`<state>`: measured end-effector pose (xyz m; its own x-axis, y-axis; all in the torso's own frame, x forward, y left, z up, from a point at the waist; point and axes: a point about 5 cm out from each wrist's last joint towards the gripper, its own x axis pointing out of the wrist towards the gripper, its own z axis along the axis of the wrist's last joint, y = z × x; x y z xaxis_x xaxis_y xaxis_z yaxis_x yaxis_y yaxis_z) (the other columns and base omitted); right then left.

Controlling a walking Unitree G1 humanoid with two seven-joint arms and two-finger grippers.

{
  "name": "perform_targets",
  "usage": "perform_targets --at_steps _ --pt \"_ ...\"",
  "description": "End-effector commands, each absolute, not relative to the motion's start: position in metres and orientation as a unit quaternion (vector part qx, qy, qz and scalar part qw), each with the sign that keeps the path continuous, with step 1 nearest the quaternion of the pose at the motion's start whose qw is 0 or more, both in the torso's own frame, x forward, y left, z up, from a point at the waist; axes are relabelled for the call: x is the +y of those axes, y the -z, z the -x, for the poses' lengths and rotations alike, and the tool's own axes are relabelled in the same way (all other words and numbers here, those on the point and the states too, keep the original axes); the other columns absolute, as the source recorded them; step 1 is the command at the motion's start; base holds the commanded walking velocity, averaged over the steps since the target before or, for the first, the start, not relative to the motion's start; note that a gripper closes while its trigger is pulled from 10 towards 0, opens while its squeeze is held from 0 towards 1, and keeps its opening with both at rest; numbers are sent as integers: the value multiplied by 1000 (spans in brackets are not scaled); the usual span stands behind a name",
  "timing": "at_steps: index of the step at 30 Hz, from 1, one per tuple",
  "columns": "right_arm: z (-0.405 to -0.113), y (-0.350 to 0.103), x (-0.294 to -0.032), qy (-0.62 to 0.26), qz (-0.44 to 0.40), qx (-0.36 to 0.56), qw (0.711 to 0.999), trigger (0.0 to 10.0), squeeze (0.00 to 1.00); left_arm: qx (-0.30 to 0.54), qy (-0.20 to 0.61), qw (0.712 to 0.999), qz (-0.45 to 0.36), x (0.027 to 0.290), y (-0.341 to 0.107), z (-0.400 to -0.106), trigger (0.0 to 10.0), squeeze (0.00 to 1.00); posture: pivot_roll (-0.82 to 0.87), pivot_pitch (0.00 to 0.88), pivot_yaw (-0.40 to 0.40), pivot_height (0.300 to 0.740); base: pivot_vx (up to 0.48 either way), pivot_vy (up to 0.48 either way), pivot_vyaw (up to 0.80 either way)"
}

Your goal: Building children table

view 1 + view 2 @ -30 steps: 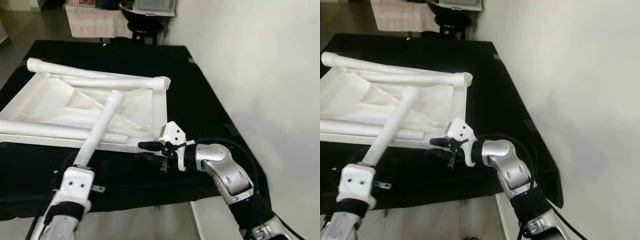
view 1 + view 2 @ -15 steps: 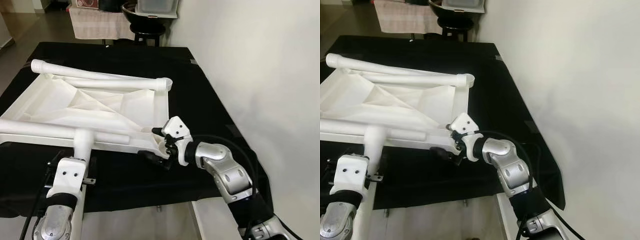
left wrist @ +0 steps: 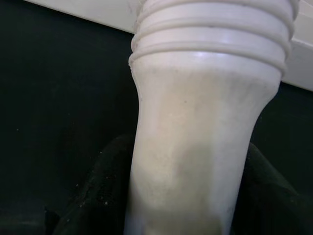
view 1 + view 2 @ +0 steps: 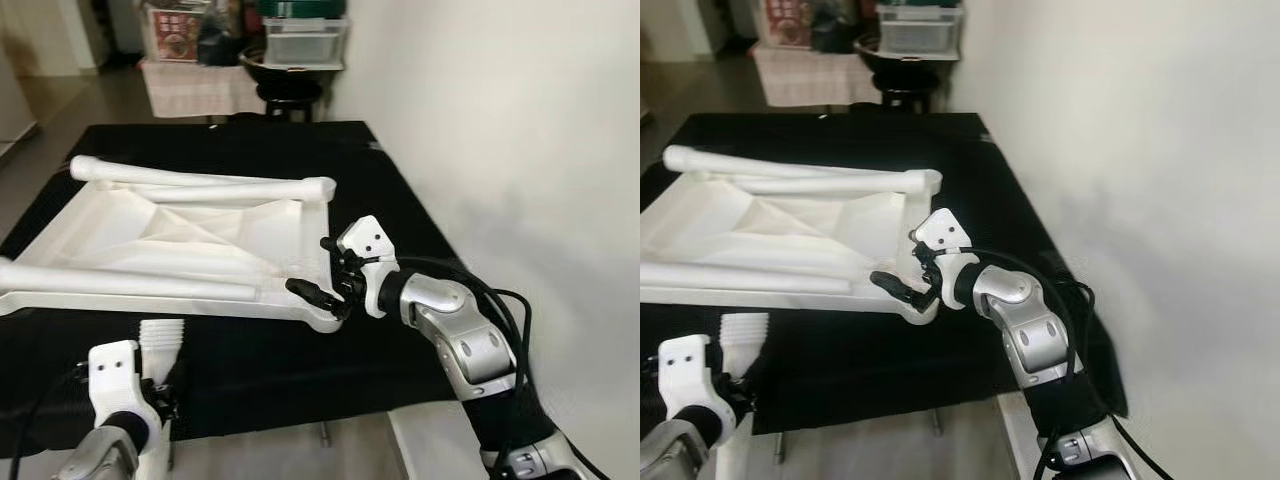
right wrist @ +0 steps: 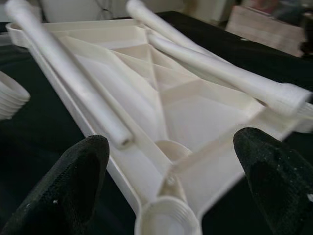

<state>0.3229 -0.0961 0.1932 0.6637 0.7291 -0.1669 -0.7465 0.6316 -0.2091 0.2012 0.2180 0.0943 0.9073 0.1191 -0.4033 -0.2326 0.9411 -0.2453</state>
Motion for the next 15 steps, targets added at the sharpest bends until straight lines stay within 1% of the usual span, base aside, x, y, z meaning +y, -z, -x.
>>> perform_targets --at_steps 1,2,4,5,6,7,8,10,11,13,14,15 --pt "-325 -196 -98 -402 126 33 906 10000 1000 238 -90 945 204 206 -76 -198 0 0 -135 84 -88 740 0 0 0" --pt "-326 -198 -98 -401 123 31 907 10000 1000 200 -87 956 198 206 -91 -205 0 0 -132 83 -93 740 0 0 0" --pt "-326 -198 -98 -401 123 31 907 10000 1000 200 -87 956 198 206 -91 -205 0 0 -132 83 -93 740 0 0 0" --pt "-326 -198 -97 -402 120 30 907 10000 1000 184 -83 959 198 206 -100 -208 0 0 -131 82 -94 740 0 0 0" --pt "-327 -199 -96 -402 111 27 909 10000 1000 141 -82 966 200 207 -115 -215 0 0 -128 81 -95 740 0 0 0" --pt "-327 -199 -96 -402 111 27 909 10000 1000 141 -82 966 200 207 -115 -215 0 0 -128 81 -95 740 0 0 0" --pt "-327 -202 -95 -403 94 22 910 10000 1000 95 -73 971 209 206 -134 -221 0 0 -126 81 -97 740 0 0 0" --pt "-327 -202 -95 -403 94 22 910 10000 1000 95 -73 971 209 206 -134 -221 0 0 -126 81 -97 740 0 0 0" --pt "-327 -204 -94 -405 75 19 911 10000 1000 29 -63 974 216 206 -161 -227 0 0 -124 79 -97 740 0 0 0" --pt "-327 -204 -94 -405 75 19 911 10000 1000 29 -63 974 216 206 -161 -227 0 0 -124 79 -97 740 0 0 0" --pt "-328 -205 -93 -406 53 19 912 10000 1000 -49 -40 970 236 205 -193 -232 0 0 -122 77 -100 740 0 0 0" --pt "-328 -205 -93 -406 53 19 912 10000 1000 -49 -40 970 236 205 -193 -232 0 0 -122 77 -100 740 0 0 0"
